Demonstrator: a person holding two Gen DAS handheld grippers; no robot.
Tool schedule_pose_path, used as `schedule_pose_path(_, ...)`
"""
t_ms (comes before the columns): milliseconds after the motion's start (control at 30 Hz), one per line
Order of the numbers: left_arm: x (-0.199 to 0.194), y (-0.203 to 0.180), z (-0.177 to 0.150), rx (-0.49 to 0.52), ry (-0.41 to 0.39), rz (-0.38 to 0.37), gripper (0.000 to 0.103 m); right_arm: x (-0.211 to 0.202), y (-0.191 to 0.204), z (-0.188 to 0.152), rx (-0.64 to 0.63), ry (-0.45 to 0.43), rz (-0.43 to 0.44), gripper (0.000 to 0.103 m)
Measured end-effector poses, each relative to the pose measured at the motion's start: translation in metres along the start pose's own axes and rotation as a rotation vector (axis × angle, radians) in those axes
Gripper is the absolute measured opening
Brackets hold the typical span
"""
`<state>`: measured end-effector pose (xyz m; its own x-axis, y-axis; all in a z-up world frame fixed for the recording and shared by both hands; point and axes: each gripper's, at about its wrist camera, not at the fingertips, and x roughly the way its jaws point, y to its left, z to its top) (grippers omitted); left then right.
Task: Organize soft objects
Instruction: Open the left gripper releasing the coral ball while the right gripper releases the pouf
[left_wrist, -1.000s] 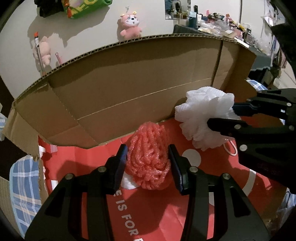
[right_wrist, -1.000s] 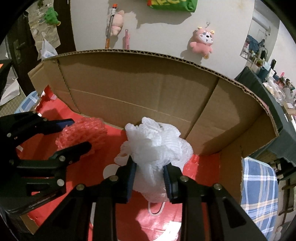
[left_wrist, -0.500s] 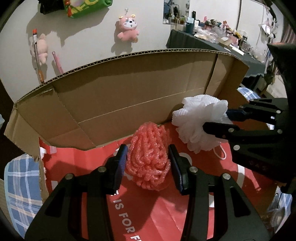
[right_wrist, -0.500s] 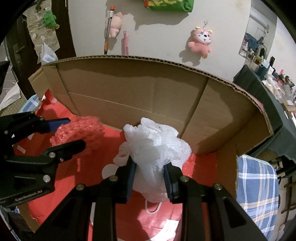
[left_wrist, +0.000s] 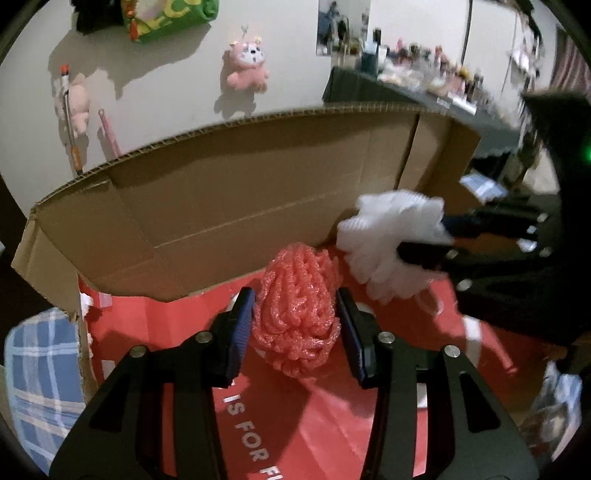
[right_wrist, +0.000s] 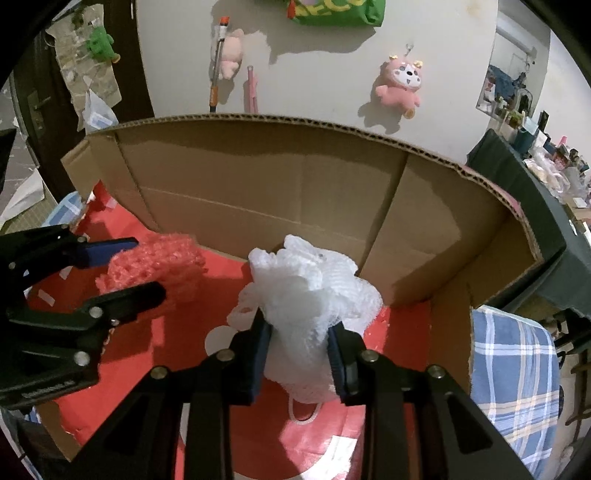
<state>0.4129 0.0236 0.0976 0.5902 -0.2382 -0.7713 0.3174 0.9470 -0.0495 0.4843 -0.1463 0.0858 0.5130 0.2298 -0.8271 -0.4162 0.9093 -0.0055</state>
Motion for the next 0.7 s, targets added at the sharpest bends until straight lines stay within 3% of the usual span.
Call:
schedule_pose_path(100, 0.008, 0.001, 0.001, -0.019, 0.046, -0.025, 0.046, 0.003, -0.002, 0.001, 0.014, 0.014, -0.004, 0.037)
schedule_pose_path(200, 0.014, -0.005, -0.004, 0.015, 0.05, 0.009, 0.048, 0.004, -0.001, 0.001, 0.011, 0.013, -0.012, 0.042)
schedule_pose_path(433, 0.02, -0.005, -0.012, -0.011, 0.071, 0.006, 0.068, 0.007, -0.001, -0.002, 0.008, 0.028, -0.027, 0.058)
schedule_pose_path(700, 0.008, 0.007, -0.017, -0.038, 0.066, -0.019, 0.074, 0.004, -0.005, -0.005, 0.026, 0.029, -0.033, 0.075)
